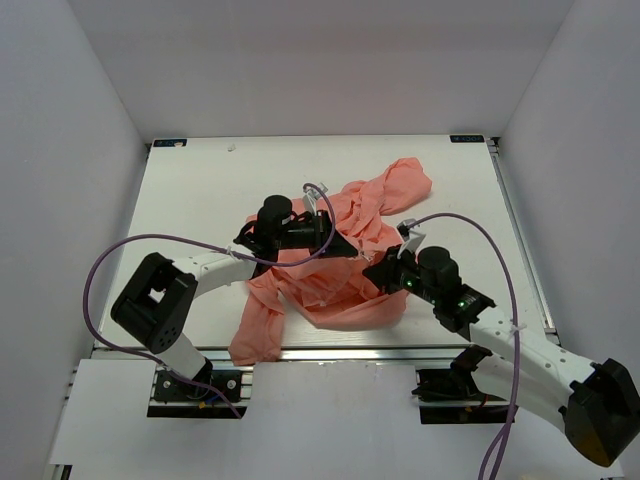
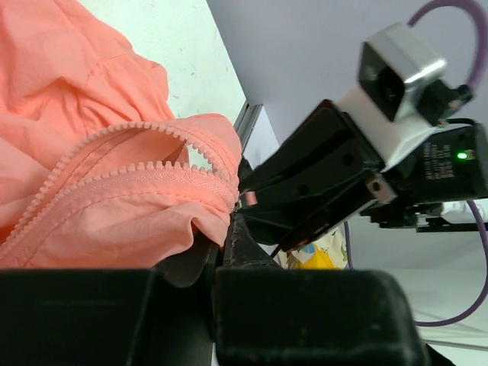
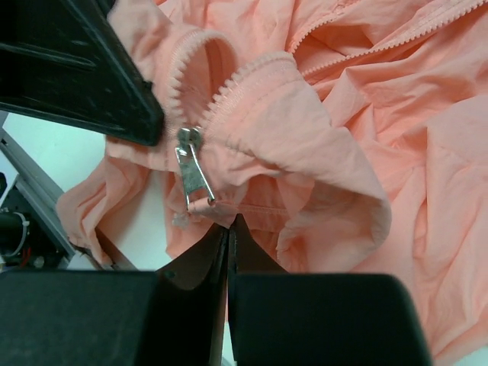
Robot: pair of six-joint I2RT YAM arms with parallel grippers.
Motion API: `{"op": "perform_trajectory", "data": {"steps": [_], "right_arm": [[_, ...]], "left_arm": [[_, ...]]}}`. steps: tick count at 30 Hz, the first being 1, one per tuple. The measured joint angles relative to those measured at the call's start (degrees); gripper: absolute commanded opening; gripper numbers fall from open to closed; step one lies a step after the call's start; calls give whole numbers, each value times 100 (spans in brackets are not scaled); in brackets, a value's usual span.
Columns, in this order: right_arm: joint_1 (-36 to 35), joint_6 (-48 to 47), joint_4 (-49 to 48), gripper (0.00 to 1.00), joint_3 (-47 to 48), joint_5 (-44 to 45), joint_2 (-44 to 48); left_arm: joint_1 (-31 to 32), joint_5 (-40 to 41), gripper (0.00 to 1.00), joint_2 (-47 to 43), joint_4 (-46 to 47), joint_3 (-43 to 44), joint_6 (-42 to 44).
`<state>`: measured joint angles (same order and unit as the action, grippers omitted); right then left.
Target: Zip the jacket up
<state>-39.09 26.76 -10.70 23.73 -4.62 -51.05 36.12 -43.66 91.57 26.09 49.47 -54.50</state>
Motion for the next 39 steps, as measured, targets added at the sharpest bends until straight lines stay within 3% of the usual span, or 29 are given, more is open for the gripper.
{"op": "perform_trajectory", "data": {"steps": [9, 17, 39], "right_arm": [[0, -151, 1803, 0, 1445, -46, -219], [0, -343, 2597, 0, 2044, 26, -560], [-48, -450, 2216, 0, 2706, 960, -1655]], "left_arm": [[0, 212, 0, -4, -719, 83, 431], [7, 426, 0, -103, -1440, 181, 1005], [299, 612, 0, -463, -2260, 341, 1600]]}}
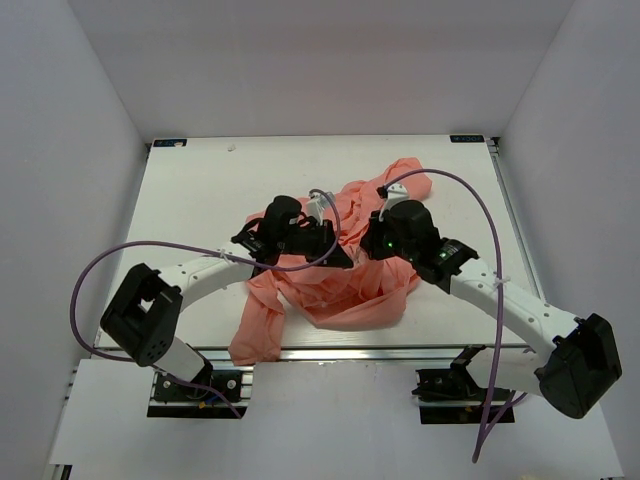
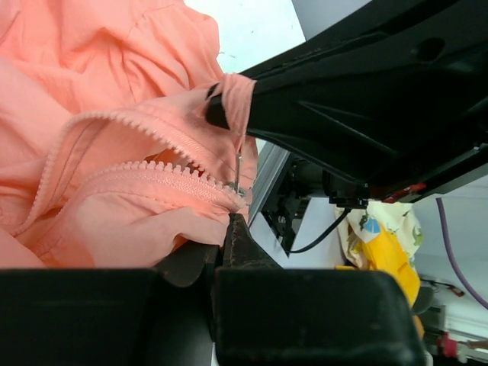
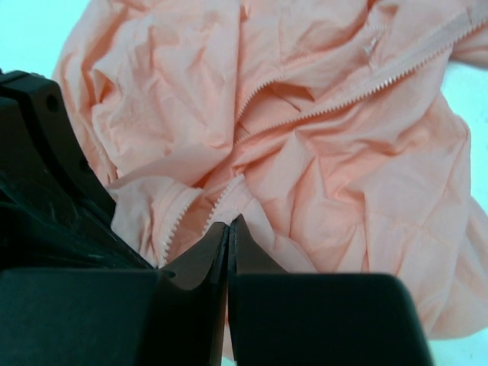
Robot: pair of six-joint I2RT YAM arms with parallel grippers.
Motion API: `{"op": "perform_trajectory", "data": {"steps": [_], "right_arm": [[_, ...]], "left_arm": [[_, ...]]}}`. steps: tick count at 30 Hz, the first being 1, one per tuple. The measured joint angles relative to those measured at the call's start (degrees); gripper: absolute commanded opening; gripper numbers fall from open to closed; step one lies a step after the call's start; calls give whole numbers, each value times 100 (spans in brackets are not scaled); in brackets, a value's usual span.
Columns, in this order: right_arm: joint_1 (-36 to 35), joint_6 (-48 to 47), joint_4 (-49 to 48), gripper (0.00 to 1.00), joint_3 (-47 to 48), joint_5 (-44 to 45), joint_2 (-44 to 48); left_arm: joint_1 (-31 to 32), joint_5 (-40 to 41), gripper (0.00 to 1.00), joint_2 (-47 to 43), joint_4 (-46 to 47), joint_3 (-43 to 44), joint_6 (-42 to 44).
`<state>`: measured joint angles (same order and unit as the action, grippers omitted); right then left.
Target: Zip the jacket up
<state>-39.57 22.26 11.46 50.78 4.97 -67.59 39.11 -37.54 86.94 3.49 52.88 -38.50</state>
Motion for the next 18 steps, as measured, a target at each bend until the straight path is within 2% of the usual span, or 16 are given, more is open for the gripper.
{"op": "perform_trajectory", "data": {"steps": [2, 5, 7, 8, 9, 12, 15, 16, 18], "right_arm": [[-9, -83, -166, 0, -4, -17, 0], [-20, -232, -361, 0, -9, -122, 44], [-20, -323, -417, 0, -22, -214, 157], [-17, -339, -439, 0, -26, -232, 229], [-15, -337, -435, 0, -26, -254, 317], [0, -339, -365, 0, 2, -332, 503], [11, -348, -151, 0, 122, -494, 525], [13, -350, -85, 0, 155, -535, 525], [13, -358, -4, 0, 208, -599, 525]], "left_arm": [[37, 72, 2, 0, -129, 98, 98], [50, 181, 18, 0, -426, 313, 262], [52, 289, 25, 0, -647, 442, 369], [57, 345, 31, -2, -756, 492, 428], [74, 415, 44, -7, -844, 520, 479], [118, 597, 70, -20, -1108, 553, 654], [133, 868, 92, -39, -1469, 728, 850], [138, 966, 98, -66, -1574, 798, 942], [142, 1174, 98, -195, -1768, 907, 1095]]}}
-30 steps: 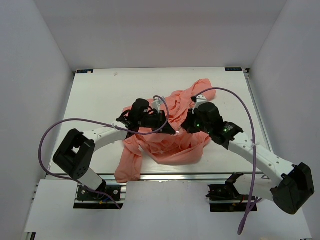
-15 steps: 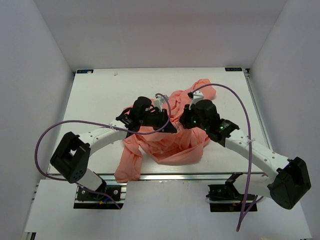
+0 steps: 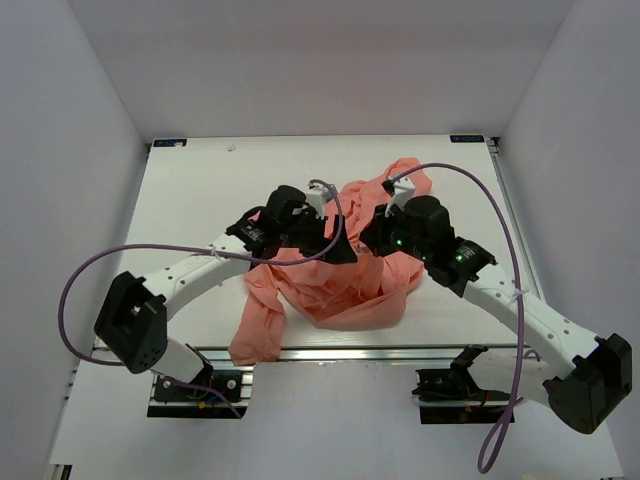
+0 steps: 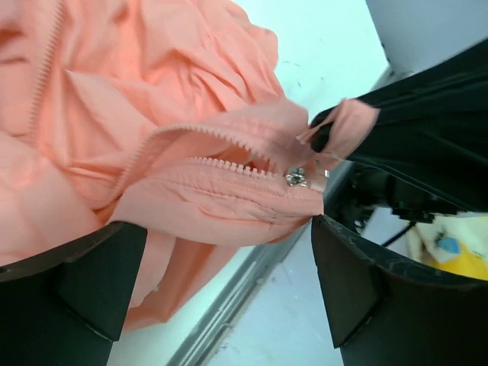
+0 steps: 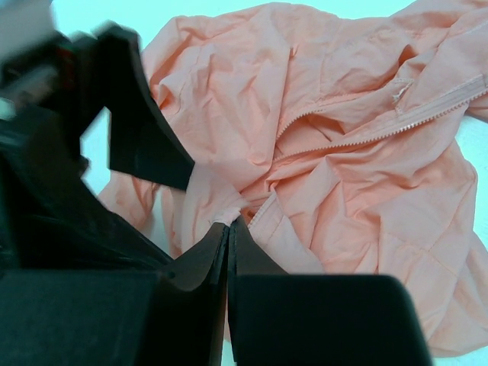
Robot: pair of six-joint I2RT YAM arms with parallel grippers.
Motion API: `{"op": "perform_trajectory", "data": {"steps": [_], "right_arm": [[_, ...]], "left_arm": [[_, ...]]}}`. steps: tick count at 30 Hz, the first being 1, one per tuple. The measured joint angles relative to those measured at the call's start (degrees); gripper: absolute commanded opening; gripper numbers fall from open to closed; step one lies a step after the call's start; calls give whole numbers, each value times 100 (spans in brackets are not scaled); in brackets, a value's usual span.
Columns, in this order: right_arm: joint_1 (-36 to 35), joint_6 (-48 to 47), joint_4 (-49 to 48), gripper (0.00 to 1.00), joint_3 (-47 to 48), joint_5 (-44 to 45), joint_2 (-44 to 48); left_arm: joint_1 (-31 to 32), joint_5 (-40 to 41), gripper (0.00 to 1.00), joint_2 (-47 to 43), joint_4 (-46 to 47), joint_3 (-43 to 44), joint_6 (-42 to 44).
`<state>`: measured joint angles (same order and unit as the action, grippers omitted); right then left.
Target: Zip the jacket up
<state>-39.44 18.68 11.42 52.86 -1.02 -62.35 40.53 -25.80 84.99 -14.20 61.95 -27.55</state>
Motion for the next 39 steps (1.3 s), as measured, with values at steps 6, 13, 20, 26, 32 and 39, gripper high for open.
{"op": "perform_trajectory", "data": {"steps": [6, 13, 20, 26, 32, 39], "right_arm": [[4, 0, 367, 0, 358, -70, -127], [4, 42, 632, 0, 824, -92, -448], [4, 66, 822, 0, 1058, -153, -616], [4, 66, 841, 0, 1080, -223, -616], [4, 68, 839, 0, 1080, -262, -616], [35, 111, 833, 0, 1080, -258, -627]], "left_arm": [[153, 765, 98, -577, -487, 295, 684], [1095, 1685, 98, -925, -726, 557, 1764], [1427, 2695, 83, -734, -1021, 662, 2308], [1486, 3392, 68, -546, -1058, 745, 2479], [1499, 3482, 48, -490, -927, 782, 2632], [1510, 3390, 25, -299, -855, 798, 2712]]}}
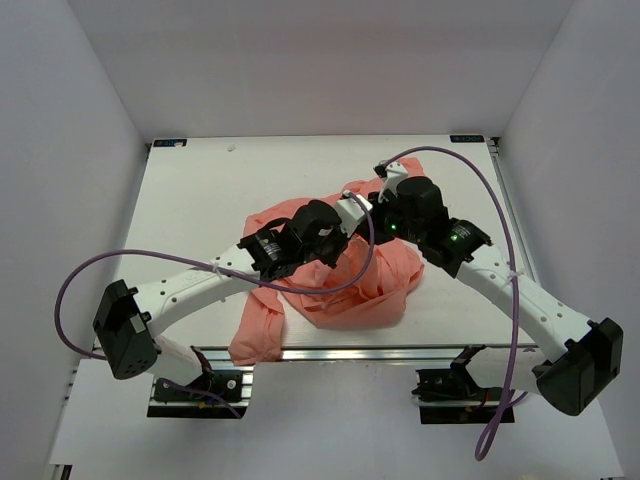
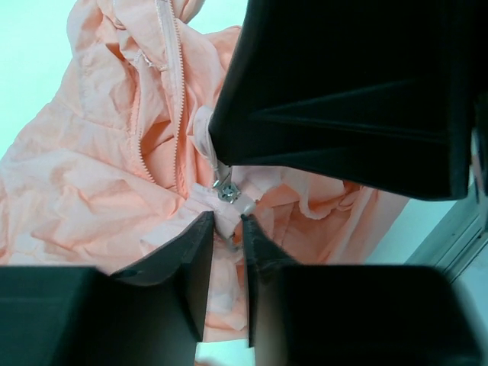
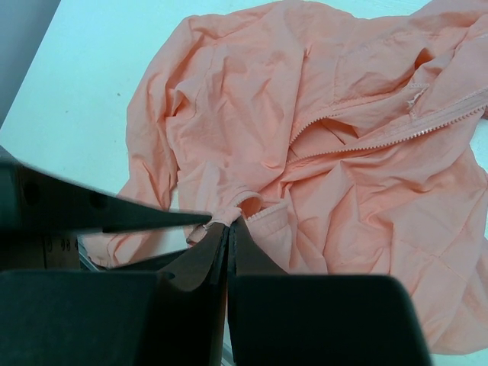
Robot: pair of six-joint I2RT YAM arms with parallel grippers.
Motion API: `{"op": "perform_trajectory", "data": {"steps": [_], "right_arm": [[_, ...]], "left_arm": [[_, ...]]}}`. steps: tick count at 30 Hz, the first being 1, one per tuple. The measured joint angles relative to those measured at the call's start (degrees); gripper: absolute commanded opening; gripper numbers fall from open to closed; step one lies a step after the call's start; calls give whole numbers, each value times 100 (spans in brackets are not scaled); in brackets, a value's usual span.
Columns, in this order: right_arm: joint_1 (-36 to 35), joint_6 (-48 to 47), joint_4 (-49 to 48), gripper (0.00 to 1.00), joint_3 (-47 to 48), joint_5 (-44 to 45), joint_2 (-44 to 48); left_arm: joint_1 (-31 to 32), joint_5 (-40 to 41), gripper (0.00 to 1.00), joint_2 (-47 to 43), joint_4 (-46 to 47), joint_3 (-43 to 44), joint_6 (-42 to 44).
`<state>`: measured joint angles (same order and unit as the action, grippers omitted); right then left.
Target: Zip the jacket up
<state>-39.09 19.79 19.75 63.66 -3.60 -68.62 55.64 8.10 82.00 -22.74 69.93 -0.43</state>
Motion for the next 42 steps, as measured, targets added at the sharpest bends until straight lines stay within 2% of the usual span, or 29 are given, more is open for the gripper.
{"op": "perform_trajectory", "data": {"steps": [4, 16, 29, 42], "right_arm": [[7, 31, -9, 0, 2, -4, -11], [9, -33, -70, 0, 33, 138, -127], [109, -68, -339, 0, 33, 175, -728], [409, -280, -918, 0, 28, 46, -916]], "left_arm": [[0, -17, 0, 9, 59, 0, 4], [0, -168, 0, -186, 354, -229, 90], [0, -173, 0, -1384, 389, -584, 348], [-2, -262, 0, -1504, 317, -669, 378]]}}
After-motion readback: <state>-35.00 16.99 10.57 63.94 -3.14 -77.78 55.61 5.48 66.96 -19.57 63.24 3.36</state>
